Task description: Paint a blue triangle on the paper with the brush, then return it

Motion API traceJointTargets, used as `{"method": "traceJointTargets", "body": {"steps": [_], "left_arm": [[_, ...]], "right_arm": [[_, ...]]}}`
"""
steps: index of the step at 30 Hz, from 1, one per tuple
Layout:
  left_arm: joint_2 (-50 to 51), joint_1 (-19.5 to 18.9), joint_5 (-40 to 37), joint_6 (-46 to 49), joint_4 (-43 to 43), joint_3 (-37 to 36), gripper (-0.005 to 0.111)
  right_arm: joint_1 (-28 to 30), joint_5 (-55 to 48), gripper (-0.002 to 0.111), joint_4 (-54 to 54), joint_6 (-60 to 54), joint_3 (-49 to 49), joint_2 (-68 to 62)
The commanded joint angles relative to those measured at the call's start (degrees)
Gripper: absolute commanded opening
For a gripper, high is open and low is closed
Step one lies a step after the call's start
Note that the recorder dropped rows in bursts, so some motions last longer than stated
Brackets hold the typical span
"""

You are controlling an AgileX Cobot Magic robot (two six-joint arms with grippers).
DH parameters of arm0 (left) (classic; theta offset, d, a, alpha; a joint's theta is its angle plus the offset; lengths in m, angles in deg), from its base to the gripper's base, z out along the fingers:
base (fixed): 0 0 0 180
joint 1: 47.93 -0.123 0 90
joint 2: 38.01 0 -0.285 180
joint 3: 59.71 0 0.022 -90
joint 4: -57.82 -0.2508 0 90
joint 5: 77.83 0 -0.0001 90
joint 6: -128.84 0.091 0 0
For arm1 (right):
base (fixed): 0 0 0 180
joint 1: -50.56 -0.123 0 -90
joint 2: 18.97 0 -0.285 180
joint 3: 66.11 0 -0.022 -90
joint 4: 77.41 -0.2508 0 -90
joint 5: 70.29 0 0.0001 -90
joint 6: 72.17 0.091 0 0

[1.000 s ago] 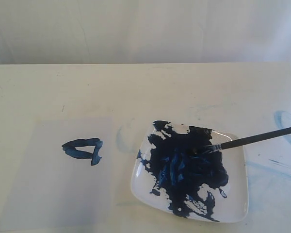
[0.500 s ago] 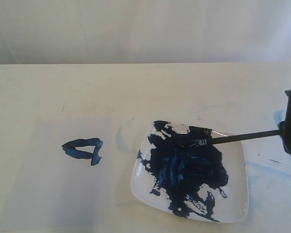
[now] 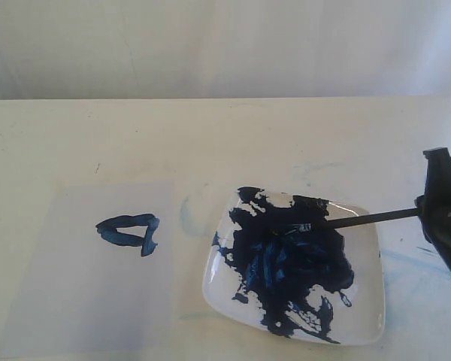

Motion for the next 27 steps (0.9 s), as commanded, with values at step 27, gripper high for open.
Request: {"method": "traceJointTargets", "body": {"steps": [27], "left_arm": [[-0.43, -0.06, 0.05, 1.36, 1.14, -0.15, 0.0]], "right_arm": [[0.27, 1.05, 0.0, 0.78, 1.49, -0.02, -4.45]]}}
